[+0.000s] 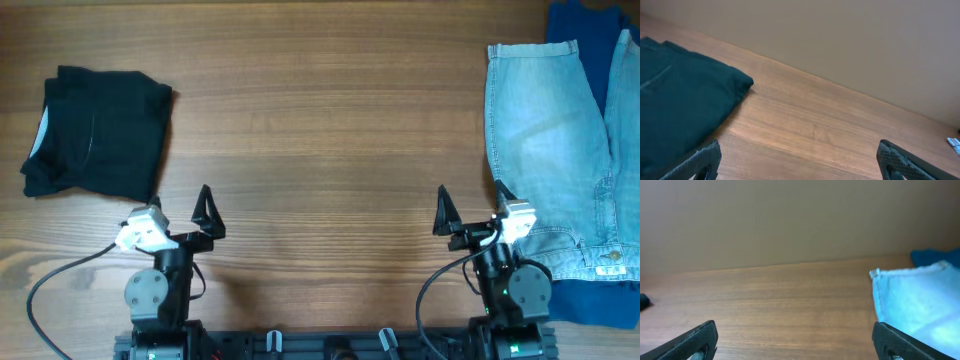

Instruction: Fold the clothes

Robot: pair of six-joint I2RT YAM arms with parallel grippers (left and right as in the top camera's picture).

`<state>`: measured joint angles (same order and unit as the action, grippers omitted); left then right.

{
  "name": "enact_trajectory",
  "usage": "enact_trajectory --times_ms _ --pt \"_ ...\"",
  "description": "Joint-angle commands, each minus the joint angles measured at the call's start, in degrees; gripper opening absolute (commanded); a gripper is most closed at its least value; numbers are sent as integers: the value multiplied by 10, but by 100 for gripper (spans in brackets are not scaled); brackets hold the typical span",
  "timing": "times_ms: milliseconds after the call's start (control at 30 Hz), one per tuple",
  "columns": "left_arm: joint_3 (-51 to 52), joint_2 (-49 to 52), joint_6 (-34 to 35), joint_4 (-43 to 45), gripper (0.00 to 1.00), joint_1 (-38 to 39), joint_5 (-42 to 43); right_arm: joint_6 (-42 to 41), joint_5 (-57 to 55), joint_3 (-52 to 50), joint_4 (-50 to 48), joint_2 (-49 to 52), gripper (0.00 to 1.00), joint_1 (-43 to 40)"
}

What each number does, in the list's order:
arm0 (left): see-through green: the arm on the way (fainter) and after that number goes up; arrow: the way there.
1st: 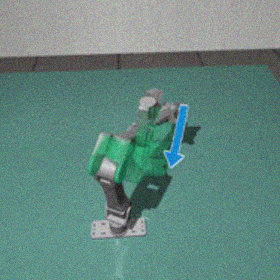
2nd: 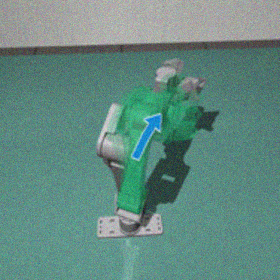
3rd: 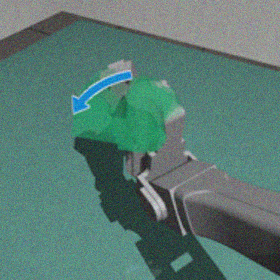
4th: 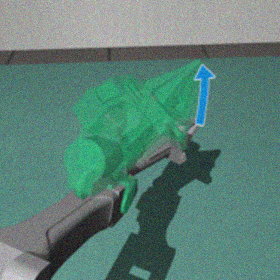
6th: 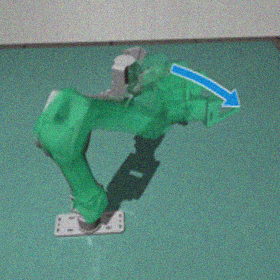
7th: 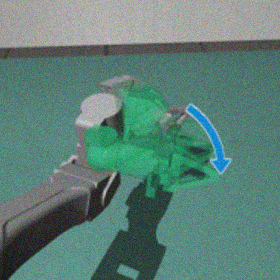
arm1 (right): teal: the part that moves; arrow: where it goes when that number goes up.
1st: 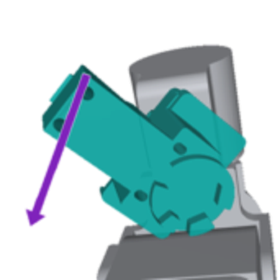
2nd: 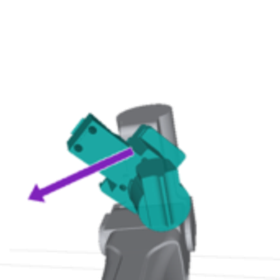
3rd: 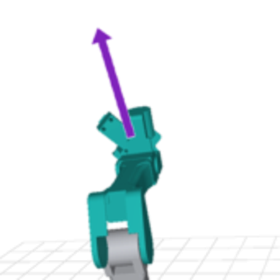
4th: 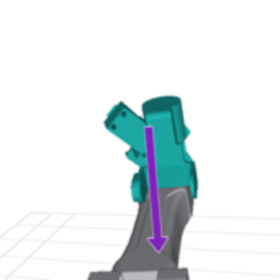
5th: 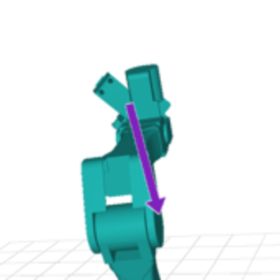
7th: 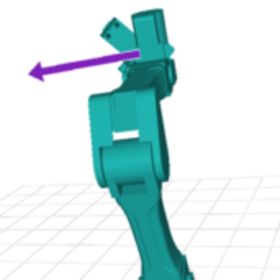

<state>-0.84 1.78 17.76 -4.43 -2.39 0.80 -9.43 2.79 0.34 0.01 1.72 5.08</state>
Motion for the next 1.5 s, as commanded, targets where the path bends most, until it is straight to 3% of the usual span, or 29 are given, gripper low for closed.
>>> enact_trajectory --times_ms 0,200,333,567,667,800,1000,1100,1333,1433,1467 --pt "2 30 24 1 100 -4 37 -41 11 14 24 23 100 -3" --pt "-77 124 24 -36 100 -4 63 -40 -14 117 115 120 100 -3" --pt "-189 262 24 -69 100 -4 63 -40 -34 265 226 280 100 -3" --pt "-360 407 22 -223 100 -4 63 -3 -64 491 435 550 100 -3" --pt "-366 415 22 -231 100 -4 63 9 -68 501 434 635 100 -3" --pt "-366 415 22 -231 100 -4 62 -119 -207 499 435 727 100 -34" --pt "-366 415 22 -233 100 -4 63 -122 -213 499 405 881 98 -102" --pt "-366 415 22 -234 100 -4 62 -122 -255 499 396 930 79 -109" --pt "-366 415 22 -234 100 -4 63 -122 -300 499 360 934 37 -108" --pt "-366 415 22 -234 100 -4 62 -122 -300 499 359 934 4 -108" --pt "-366 416 22 -233 100 -4 62 -122 -300 499 360 934 4 -108"
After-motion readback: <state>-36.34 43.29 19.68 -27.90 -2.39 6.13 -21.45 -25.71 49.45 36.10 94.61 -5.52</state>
